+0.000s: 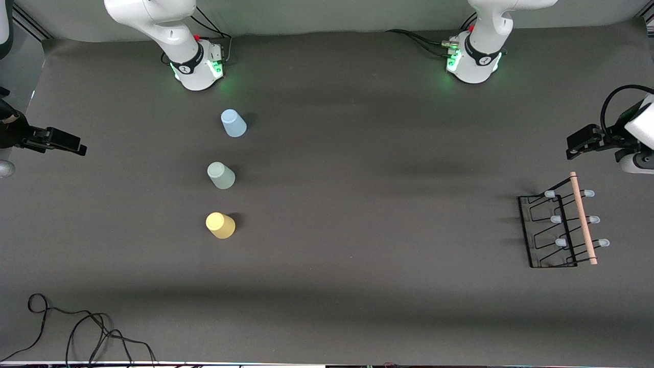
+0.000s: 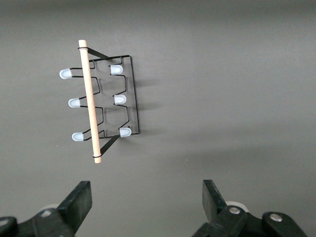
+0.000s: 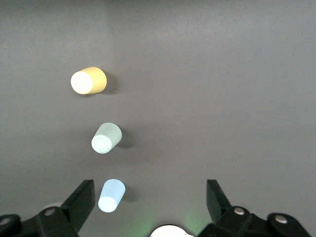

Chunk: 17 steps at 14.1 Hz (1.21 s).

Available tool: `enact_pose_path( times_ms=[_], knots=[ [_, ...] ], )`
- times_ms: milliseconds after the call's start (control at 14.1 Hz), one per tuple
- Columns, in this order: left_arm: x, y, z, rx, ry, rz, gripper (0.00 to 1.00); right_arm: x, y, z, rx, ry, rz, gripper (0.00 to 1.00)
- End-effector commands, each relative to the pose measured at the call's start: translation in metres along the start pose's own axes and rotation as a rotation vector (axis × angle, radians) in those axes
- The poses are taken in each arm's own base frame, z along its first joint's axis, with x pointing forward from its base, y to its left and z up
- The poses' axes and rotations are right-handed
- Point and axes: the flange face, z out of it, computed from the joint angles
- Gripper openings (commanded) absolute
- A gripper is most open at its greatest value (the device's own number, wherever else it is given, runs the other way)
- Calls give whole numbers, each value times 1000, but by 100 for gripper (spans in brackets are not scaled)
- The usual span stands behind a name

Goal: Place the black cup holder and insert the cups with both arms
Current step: 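Reach the left gripper down to the wooden handle of the black rack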

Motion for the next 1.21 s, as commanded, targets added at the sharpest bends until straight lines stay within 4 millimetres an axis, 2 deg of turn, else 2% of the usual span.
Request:
enact_pose_path(
  times_ms=[0, 142, 285, 427, 498, 640, 925, 1138],
  knots=[
    [-4, 4, -14, 15, 10, -13, 100, -2, 1, -7, -6, 18, -8, 100],
    [-2, 3, -9, 15, 4, -13, 100, -2, -1, -7, -6, 20, -11, 100],
    [4, -7, 4, 15, -5, -15, 100, -2, 0, -7, -8, 20, -9, 100],
    [14, -16, 28, 15, -35, -26, 99, -2, 0, -7, -8, 20, -9, 100],
    [18, -29, 38, 17, -35, -45, 99, -2, -1, -7, -6, 20, -11, 100],
    [27, -35, 57, 20, -28, -40, 100, -2, 0, -7, -8, 20, -10, 100],
    [49, -90, 123, 23, -32, -11, 100, -2, 1, -7, -6, 20, -9, 100],
    [62, -106, 173, 21, -54, 14, 96, -2, 1, -6, -8, 15, -9, 100]
  ],
)
